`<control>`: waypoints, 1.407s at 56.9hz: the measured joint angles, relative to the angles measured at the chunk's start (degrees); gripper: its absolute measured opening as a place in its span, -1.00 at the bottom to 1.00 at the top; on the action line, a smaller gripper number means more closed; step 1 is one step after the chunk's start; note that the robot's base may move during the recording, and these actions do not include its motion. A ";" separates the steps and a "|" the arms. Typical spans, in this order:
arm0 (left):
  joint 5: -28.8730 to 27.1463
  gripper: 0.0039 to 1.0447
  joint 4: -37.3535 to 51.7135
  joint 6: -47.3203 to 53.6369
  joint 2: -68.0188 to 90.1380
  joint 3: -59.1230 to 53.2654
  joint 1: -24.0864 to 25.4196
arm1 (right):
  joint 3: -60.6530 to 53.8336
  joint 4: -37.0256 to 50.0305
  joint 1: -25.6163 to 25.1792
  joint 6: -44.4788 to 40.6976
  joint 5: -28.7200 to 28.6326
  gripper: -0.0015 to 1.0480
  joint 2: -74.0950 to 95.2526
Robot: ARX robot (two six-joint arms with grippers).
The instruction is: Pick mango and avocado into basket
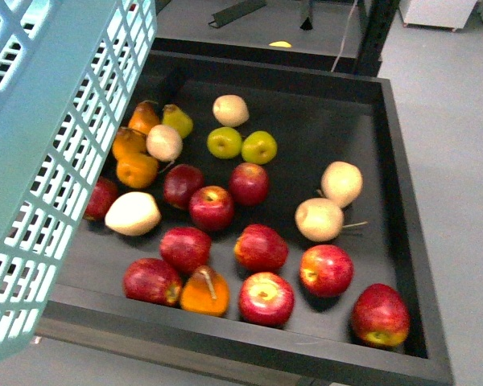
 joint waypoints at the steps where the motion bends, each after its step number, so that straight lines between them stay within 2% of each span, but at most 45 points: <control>1: 0.00 -0.90 0.00 0.00 0.02 0.00 0.00 | 0.00 0.00 0.00 0.00 0.02 0.85 0.00; 80: -0.28 -0.90 -0.02 0.07 0.00 0.00 0.00 | 0.00 0.04 0.00 0.00 -0.13 0.85 0.00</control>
